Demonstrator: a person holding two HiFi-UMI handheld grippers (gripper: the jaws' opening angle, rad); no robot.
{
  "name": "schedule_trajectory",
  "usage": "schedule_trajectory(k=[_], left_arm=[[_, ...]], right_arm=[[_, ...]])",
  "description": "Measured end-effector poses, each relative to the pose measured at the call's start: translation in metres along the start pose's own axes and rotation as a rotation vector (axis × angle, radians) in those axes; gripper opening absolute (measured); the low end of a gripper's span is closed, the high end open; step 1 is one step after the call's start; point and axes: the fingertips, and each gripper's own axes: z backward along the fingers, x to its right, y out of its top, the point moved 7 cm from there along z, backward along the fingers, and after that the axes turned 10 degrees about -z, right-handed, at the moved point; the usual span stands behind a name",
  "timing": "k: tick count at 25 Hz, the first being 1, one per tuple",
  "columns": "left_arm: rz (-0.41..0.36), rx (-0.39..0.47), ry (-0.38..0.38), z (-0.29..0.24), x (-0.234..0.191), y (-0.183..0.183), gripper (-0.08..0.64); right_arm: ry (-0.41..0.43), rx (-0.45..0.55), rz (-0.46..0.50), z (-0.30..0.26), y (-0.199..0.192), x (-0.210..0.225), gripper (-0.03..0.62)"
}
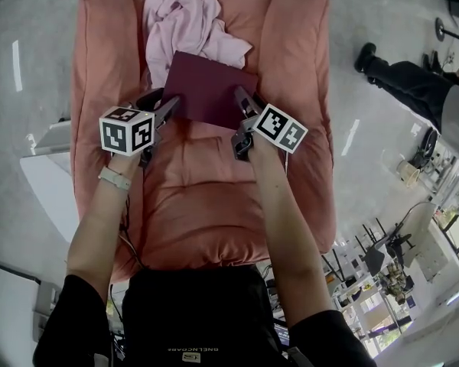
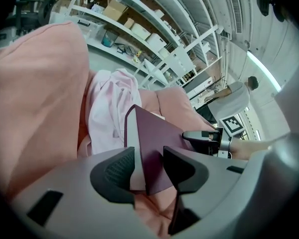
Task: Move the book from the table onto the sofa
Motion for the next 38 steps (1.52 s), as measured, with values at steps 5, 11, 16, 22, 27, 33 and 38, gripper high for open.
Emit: schedule_trajectory(k=[5,11,16,22,27,33,38], left_arm=[[0.01,-0.018,0.001,-0.012,-0.006,-0.01,0.189],[0.027,-0.019,0.008,-0.011,-0.009,-0.013,0.189],[0.03,-0.046,0.006,-0.015,-0.011,-0.019,0.189],[0.045,-0.056,0.056,-0.011,-0.014,-0.024,0.195],[0.076,-0.048,0.116,0.002,-0.01,-0.021,0.233],[0.049,-0.031,0.131,0.012,0.002,-0.013,0.242],[0.011,0.021,0.114,0.021,0.018,-0.01,0.242]], right_arm=[[-0.028,-0.021,0.011,-0.012,-0.006,0.012,0.232],[-0.035,-0.026,0.006,-0.016,-0.009,0.012,0.232],[-0.038,-0.047,0.011,-0.022,-0.011,0.016,0.232],[-0.055,-0.047,0.018,-0.02,-0.013,0.016,0.233],[-0.057,-0.029,0.036,-0.004,-0.009,0.01,0.233],[-0.024,0.001,0.057,0.014,0.002,-0.002,0.233],[0.012,0.03,0.077,0.034,-0.003,-0.012,0.233]])
